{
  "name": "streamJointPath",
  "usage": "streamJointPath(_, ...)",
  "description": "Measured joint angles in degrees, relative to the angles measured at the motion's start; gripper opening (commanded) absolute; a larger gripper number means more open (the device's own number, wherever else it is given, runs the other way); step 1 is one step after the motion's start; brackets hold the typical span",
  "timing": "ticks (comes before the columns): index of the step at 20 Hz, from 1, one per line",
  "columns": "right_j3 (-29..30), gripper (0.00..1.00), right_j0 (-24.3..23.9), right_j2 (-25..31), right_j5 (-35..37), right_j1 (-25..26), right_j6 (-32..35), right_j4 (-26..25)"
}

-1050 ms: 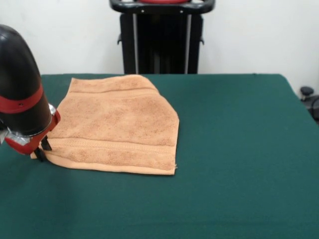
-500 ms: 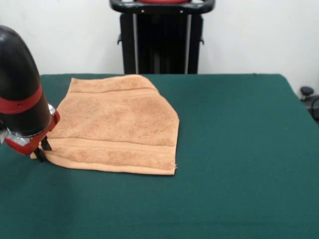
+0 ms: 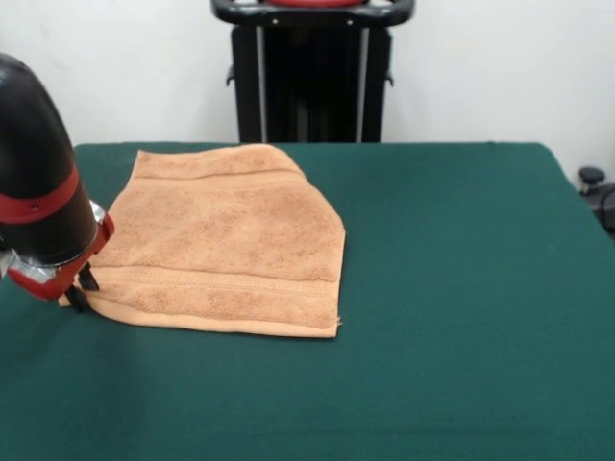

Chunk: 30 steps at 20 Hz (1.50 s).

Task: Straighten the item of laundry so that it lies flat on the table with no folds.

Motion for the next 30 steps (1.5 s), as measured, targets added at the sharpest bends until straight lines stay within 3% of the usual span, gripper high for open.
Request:
streamJointPath(5,-0.73,0.0,0.18,0.11,0.94,0.3,-0.98,-0.14)
streamJointPath(20,-5.01,0.0,1.83,0.12,4.54,1.87,-12.03,-0.72)
streamJointPath(30,-6.97,0.0,2.82,0.15,5.61,2.53,-13.9,-0.88)
